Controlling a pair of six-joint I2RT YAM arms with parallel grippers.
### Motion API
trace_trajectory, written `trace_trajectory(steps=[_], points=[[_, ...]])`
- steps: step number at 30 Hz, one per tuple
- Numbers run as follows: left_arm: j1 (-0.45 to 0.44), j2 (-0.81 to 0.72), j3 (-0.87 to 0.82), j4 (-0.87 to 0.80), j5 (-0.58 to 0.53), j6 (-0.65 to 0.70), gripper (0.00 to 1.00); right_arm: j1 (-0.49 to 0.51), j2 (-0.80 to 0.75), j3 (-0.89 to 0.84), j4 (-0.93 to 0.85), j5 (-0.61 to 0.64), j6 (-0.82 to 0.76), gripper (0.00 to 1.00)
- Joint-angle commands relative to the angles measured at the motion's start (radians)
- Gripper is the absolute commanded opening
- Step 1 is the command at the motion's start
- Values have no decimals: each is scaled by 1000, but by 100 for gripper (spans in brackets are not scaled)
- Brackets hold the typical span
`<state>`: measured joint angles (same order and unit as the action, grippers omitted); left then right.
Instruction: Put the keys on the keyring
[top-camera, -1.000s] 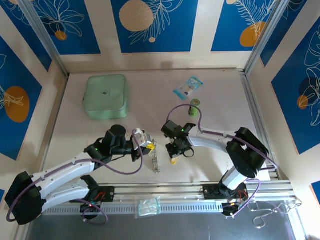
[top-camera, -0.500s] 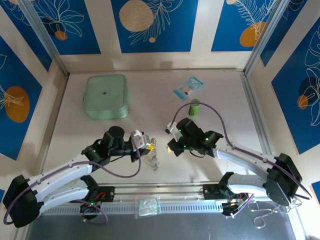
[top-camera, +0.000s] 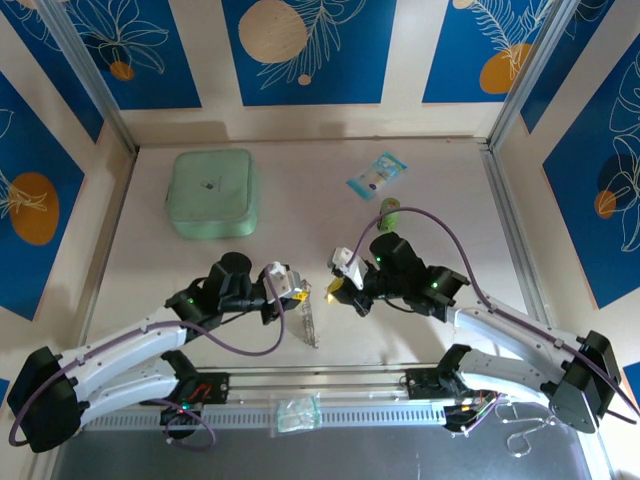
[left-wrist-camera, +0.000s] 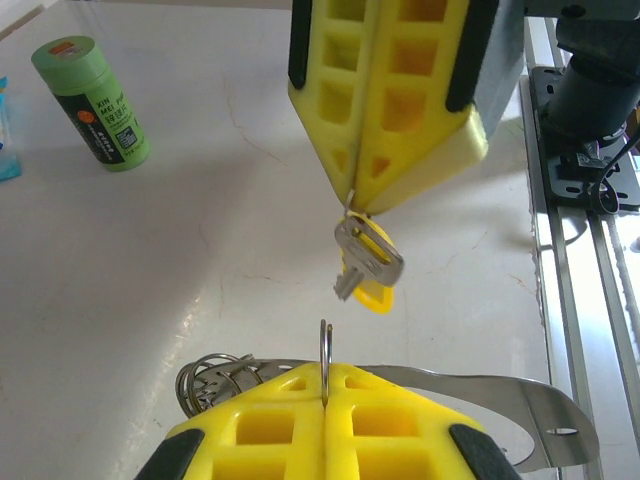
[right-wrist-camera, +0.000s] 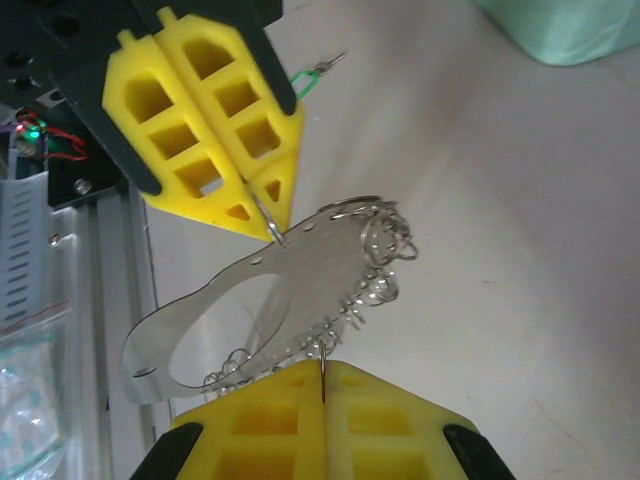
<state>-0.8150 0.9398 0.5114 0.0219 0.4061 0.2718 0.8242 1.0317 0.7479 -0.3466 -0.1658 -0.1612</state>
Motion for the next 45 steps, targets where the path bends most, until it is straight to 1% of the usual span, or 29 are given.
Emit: trace_trajectory(steps=[1,6,10,16,22,33,39,45], points=[[-11,1,22,6,14,19,0,16,12,41,-17,-68,-14,0],[-11,7,22,7,25,17,0,26,40,60,6,-71,2,0],[-10,6,21,2,20,22,0,32,73,87,-3,-111,-10,0],[-11,5,20,-3,20,30,0,42,116,118,19,-68,-16,0],[-10,2,21,-2,20,29,0,46,137,129,29,-53,-18,0],[-12,-4,19,5,39,24,0,58,142,128,60,-13,5,0],[-10,-22,11,19,42,20,0,59,145,139,52,65,33,0],[-11,-32,4,37,51,10,0,67,145,143,60,148,111,0]])
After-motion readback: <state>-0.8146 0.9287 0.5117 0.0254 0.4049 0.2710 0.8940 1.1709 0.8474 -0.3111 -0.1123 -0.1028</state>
